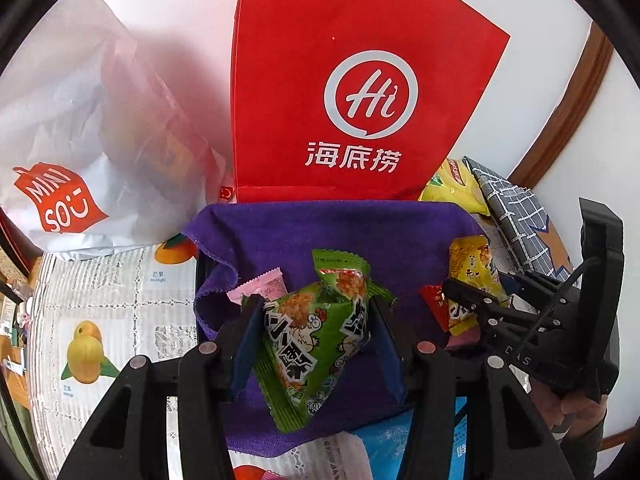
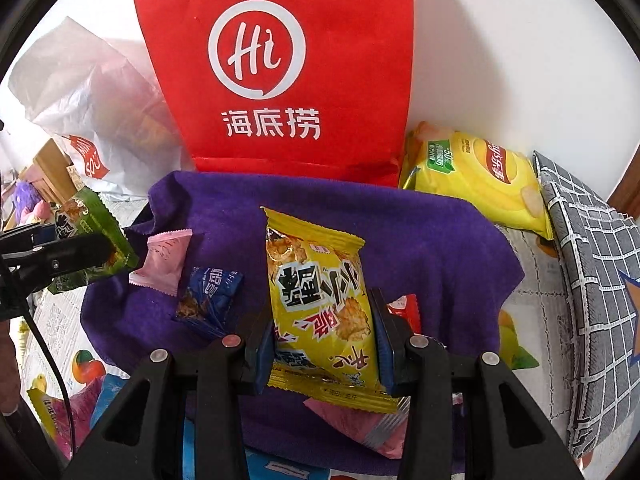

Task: Organize snacks
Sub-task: 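Carry the green packet and yellow bag with both tools over the purple towel, then open both tools to drop the green packet and yellow bag onto the towel, then lower the right tool onto the pink candy bar and close it, then hold the pink candy bar with the right tool while the left tool approaches the pink snack bag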

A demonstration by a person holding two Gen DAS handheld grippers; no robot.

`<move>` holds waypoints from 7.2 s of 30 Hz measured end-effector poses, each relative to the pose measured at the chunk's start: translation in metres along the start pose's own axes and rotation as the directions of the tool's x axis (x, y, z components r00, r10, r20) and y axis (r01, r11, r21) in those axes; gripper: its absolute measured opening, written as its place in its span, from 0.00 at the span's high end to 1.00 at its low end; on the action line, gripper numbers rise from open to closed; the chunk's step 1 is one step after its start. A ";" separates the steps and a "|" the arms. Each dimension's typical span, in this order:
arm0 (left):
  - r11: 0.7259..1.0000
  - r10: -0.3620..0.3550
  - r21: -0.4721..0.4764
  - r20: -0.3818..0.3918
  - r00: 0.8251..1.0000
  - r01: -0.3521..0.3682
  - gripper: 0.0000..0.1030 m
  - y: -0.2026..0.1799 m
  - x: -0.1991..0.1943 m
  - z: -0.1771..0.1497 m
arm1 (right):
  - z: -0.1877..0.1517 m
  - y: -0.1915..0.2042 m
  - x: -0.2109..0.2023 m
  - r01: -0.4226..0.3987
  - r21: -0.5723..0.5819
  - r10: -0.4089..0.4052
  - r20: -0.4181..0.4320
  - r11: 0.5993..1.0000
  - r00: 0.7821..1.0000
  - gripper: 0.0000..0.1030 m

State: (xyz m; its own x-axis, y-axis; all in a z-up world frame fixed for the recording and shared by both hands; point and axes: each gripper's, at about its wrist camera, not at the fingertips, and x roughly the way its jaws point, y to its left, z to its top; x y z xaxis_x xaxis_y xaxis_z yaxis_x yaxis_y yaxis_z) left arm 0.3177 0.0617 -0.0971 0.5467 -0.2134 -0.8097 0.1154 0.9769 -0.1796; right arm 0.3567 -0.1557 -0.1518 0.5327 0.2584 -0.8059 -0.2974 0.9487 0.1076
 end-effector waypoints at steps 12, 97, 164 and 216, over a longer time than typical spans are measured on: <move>1.000 -0.003 0.008 -0.023 1.000 0.003 0.51 -0.002 0.007 -0.001 | -0.003 -0.005 0.005 0.007 0.002 -0.007 -0.023 1.000 1.000 0.60; 0.994 -0.046 0.102 0.000 0.999 0.046 0.35 -0.050 -0.085 -0.048 | -0.120 -0.027 -0.128 0.142 0.239 -0.146 -0.002 0.961 0.989 0.45; 0.999 -0.045 0.002 -0.054 0.998 0.045 0.35 0.012 -0.084 -0.115 | -0.186 -0.013 -0.076 0.183 0.220 -0.162 -0.108 0.958 0.981 0.55; 0.999 -0.037 0.010 -0.071 0.997 0.037 0.35 0.011 -0.094 -0.147 | -0.183 -0.002 -0.128 0.127 0.243 -0.136 0.021 0.962 0.991 0.66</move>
State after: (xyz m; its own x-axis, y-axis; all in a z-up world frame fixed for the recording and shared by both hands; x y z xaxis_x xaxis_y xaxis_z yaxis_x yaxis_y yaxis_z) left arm 0.1451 0.0918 -0.1049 0.4820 -0.2488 -0.8401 0.1443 0.9683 -0.2040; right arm 0.1441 -0.2245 -0.1552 0.5846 0.1309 -0.8007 -0.0260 0.9894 0.1428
